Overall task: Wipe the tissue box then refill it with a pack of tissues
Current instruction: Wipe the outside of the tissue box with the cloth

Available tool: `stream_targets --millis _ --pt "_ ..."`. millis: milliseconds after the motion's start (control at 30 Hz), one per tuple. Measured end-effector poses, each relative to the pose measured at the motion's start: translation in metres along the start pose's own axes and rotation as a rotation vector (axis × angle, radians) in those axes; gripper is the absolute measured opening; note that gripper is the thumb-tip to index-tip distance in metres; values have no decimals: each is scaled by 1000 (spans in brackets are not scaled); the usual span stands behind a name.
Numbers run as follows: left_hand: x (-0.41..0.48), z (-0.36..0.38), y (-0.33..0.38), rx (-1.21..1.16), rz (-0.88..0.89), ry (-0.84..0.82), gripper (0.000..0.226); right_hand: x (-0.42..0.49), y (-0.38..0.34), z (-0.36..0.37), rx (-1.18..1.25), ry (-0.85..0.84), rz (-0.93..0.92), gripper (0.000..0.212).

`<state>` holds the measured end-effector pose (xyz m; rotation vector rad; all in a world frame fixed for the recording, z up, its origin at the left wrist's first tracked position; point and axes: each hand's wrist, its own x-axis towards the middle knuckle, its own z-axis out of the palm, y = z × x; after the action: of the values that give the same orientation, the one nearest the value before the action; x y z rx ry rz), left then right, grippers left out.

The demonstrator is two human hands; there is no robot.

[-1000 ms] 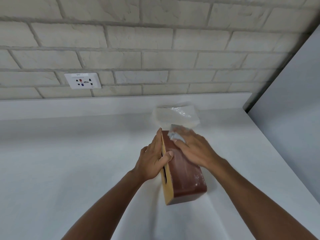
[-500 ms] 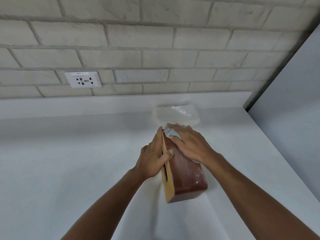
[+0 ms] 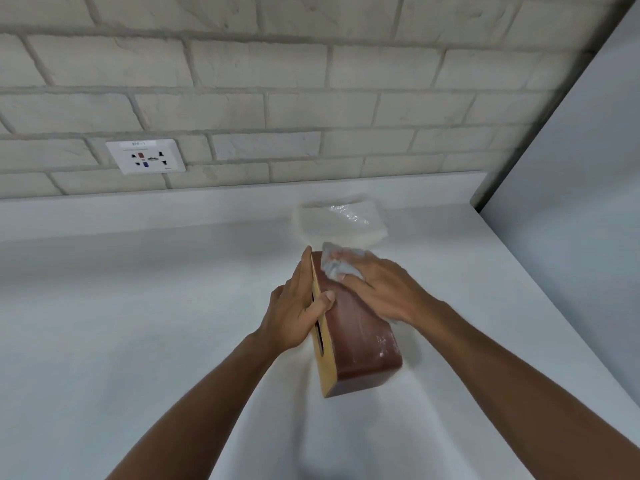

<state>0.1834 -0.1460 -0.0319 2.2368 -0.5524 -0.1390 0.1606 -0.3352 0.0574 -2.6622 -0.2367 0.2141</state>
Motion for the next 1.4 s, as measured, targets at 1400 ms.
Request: stream_targets --millis 1400 --pt "-2 1 2 -90 19 16 71 14 -28 -3 11 18 -64 42"
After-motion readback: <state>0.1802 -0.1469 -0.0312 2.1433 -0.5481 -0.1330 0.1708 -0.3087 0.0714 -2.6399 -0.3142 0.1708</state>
